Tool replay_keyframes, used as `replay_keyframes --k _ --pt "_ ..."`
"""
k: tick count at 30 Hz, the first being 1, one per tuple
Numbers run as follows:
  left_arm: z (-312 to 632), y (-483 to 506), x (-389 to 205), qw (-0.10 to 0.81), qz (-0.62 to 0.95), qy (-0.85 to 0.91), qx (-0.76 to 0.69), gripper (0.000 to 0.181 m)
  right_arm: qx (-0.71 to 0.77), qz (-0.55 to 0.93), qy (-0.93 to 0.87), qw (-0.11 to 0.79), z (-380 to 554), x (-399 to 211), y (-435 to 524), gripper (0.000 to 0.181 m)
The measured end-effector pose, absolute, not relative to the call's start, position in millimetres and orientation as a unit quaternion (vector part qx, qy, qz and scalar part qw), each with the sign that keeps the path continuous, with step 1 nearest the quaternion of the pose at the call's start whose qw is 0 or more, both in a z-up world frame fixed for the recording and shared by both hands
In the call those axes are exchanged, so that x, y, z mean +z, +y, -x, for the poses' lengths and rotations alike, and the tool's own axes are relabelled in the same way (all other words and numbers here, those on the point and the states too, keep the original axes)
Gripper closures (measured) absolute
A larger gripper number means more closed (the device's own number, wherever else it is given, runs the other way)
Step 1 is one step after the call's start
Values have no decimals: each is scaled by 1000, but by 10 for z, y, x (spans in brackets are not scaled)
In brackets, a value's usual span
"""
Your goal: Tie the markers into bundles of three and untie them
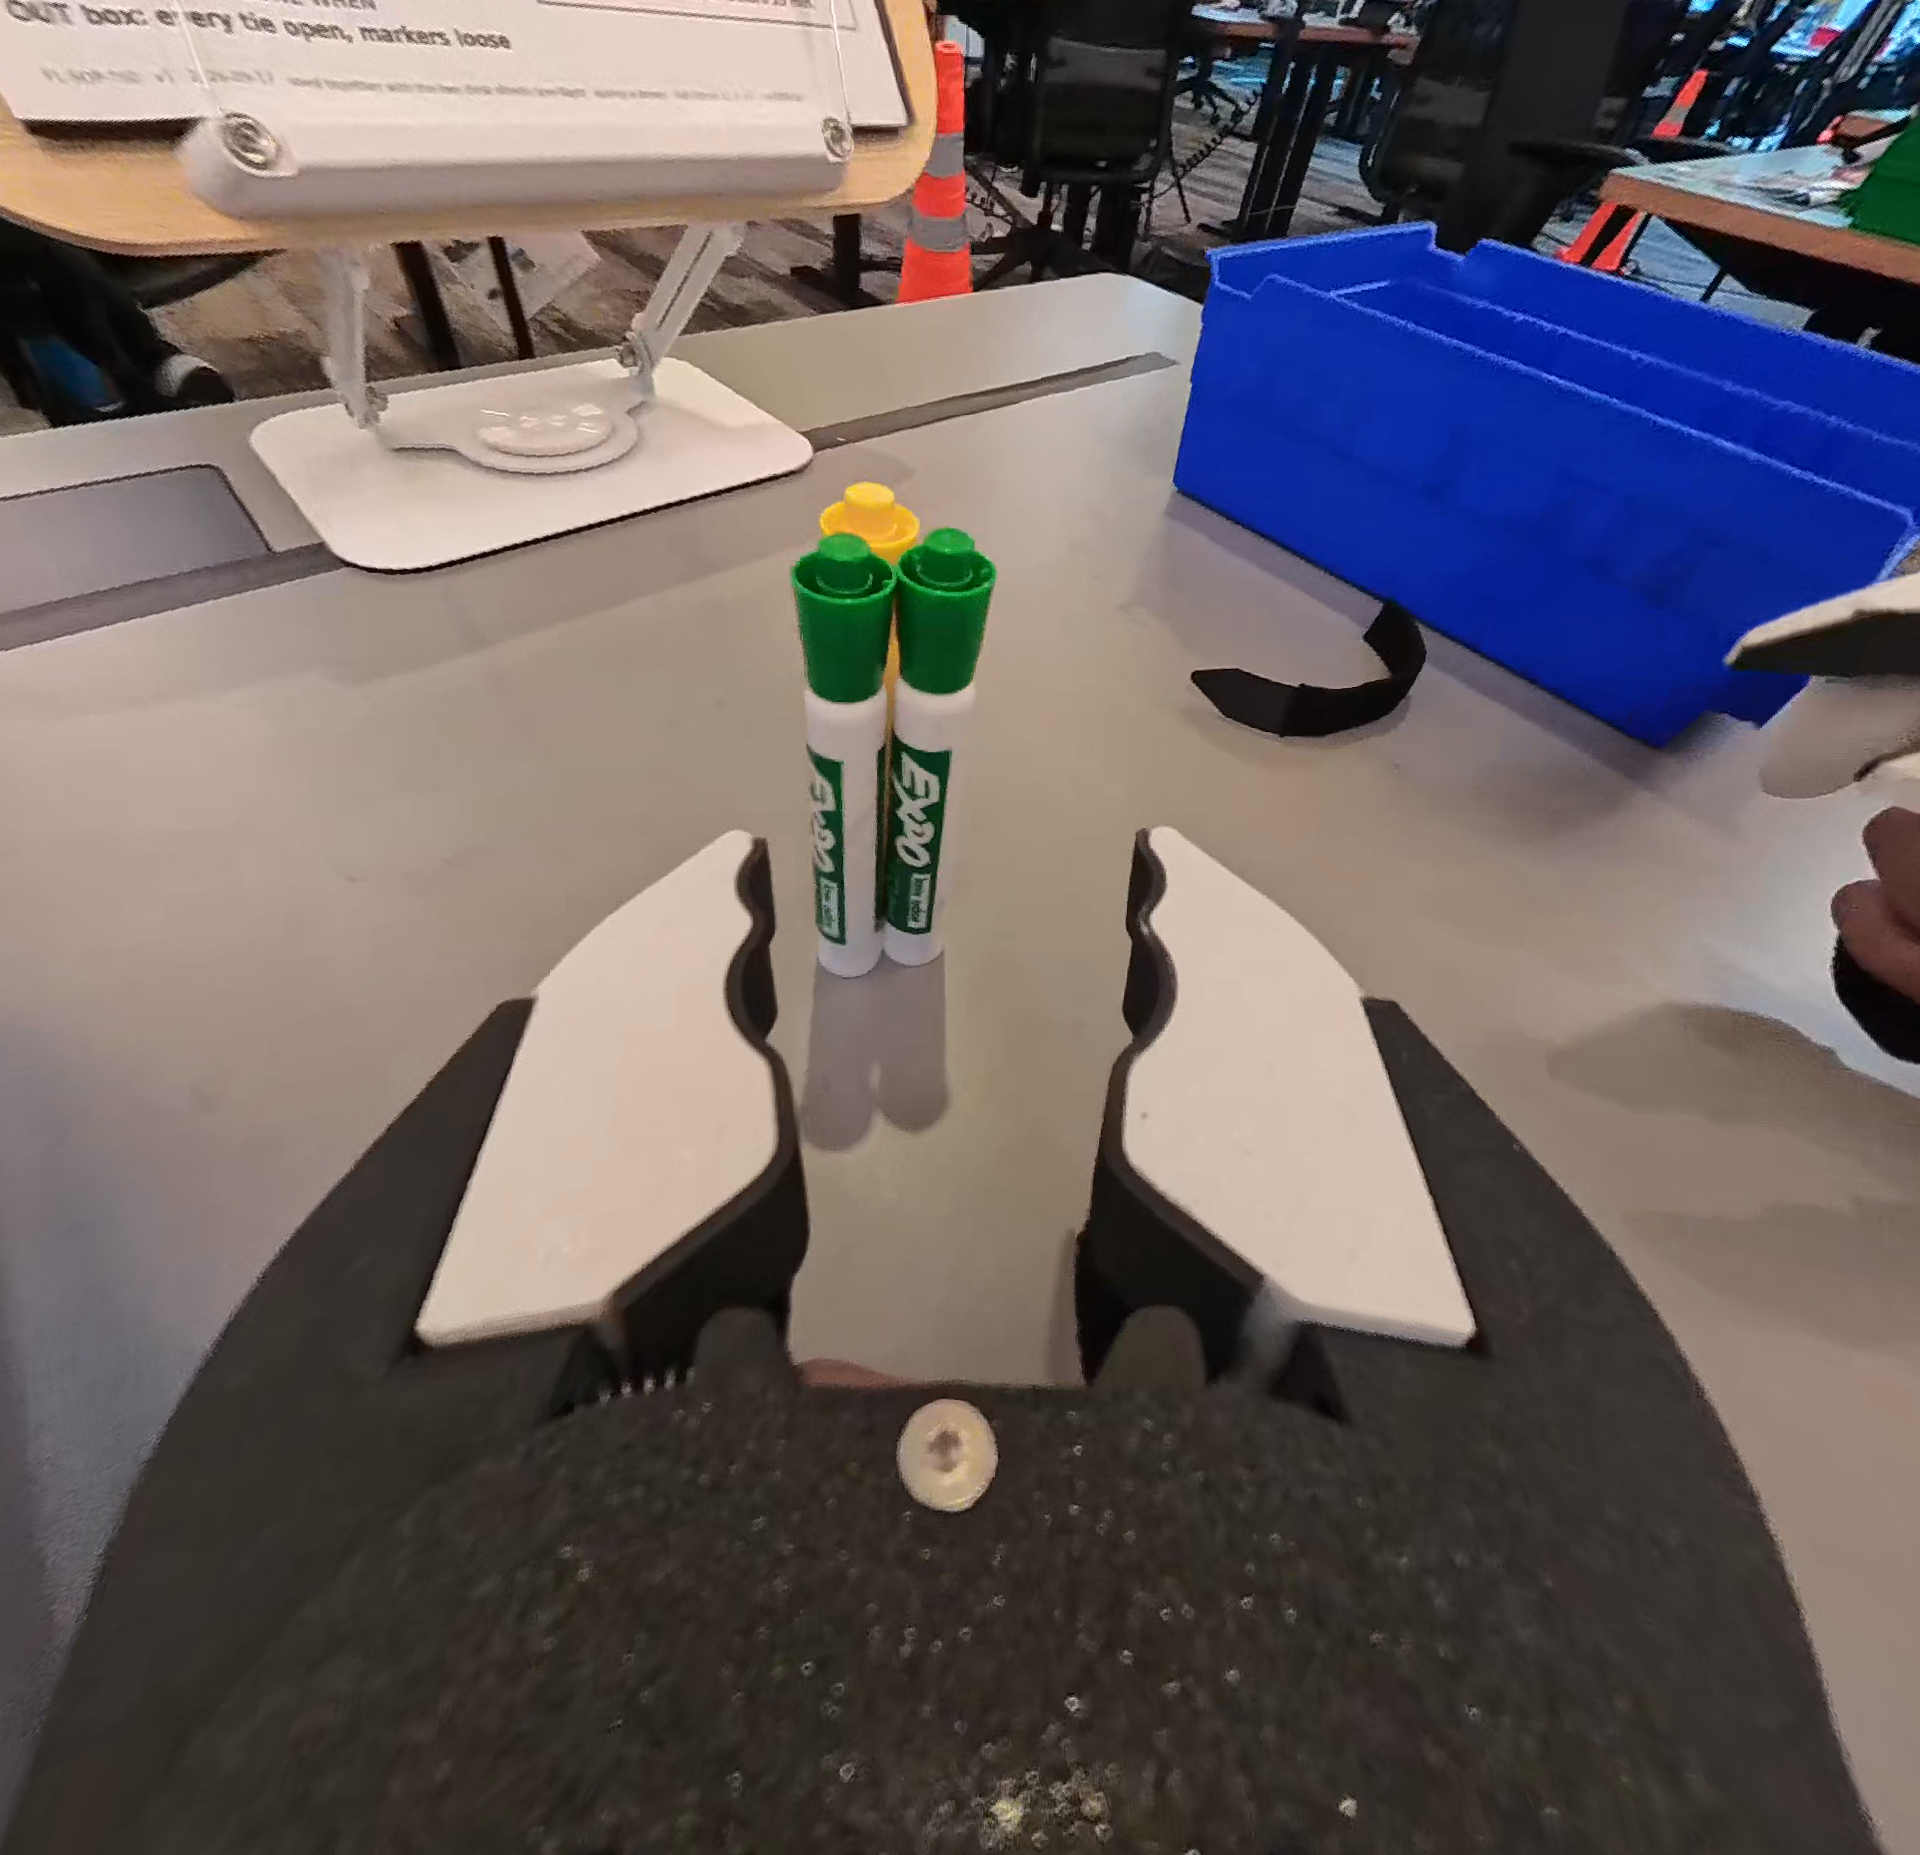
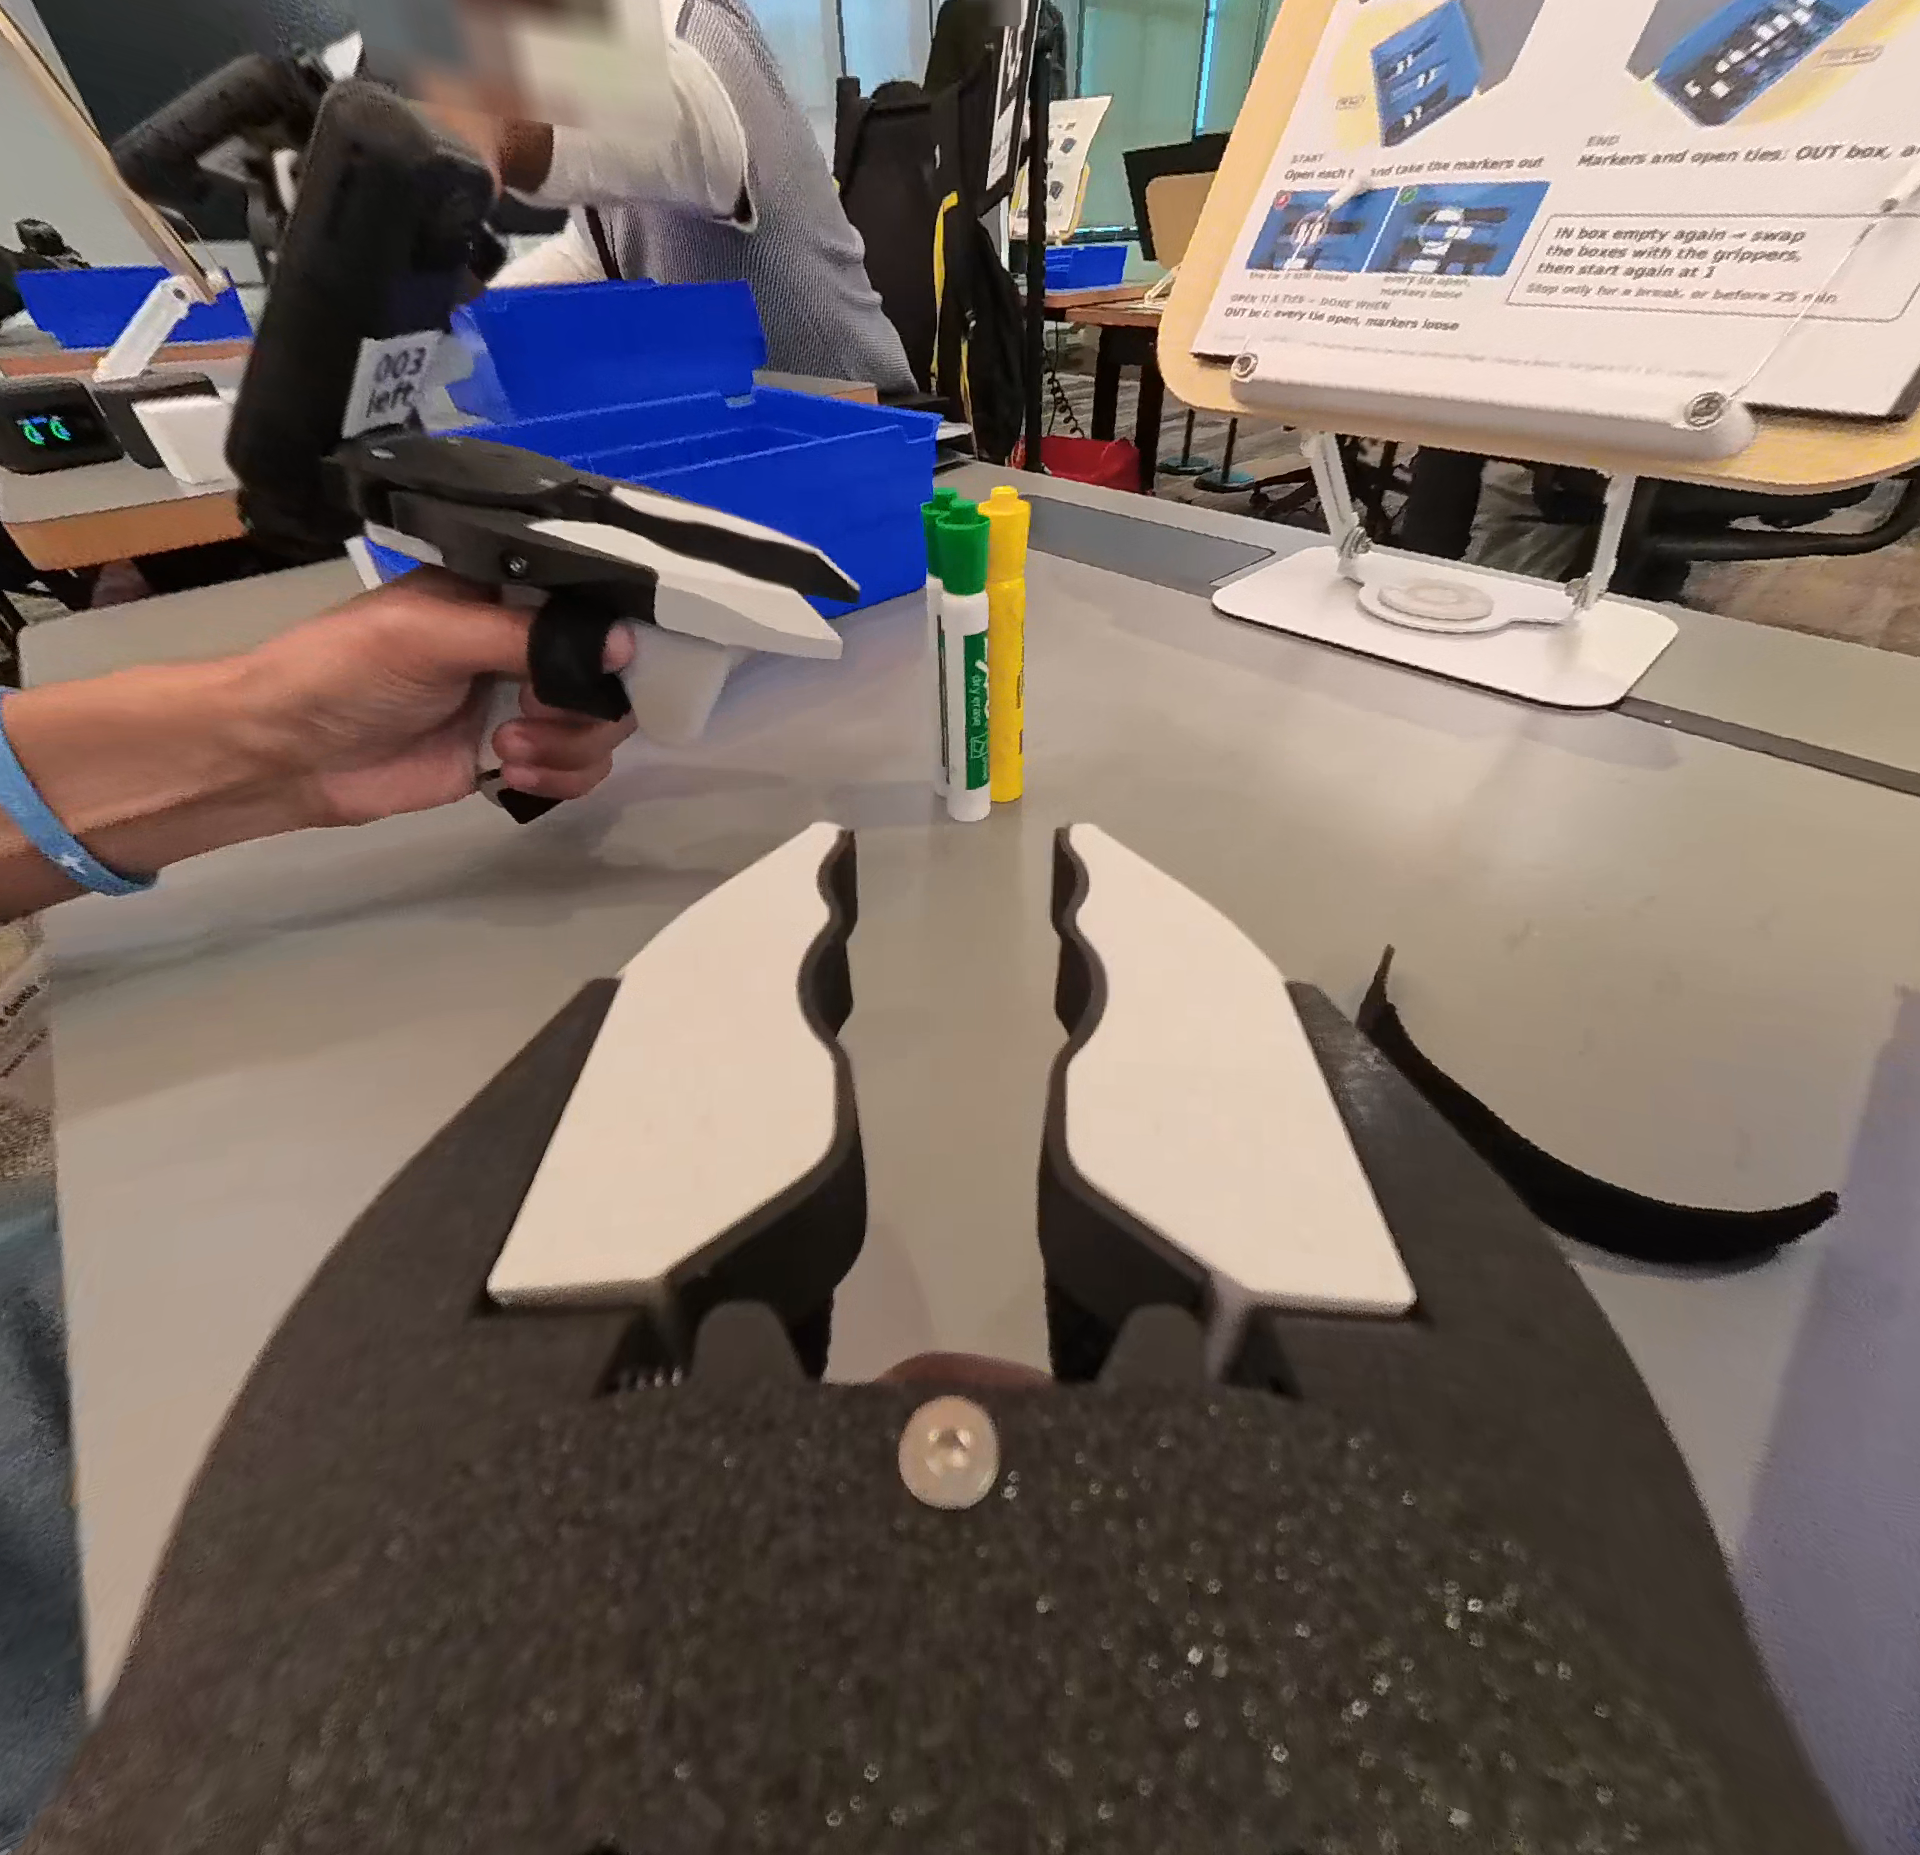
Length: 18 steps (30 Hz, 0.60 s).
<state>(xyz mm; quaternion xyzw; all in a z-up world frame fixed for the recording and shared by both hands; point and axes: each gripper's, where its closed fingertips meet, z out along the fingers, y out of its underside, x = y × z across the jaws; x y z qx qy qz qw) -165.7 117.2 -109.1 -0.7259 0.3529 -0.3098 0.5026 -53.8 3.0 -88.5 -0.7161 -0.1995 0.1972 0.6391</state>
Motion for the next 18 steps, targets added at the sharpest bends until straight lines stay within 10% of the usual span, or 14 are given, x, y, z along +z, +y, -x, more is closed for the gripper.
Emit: replay_keyframes --k 18 --pt "1669 1423 -1222 532 749 312 -242 109 180 740 -202 616 461 -1056 139 148"
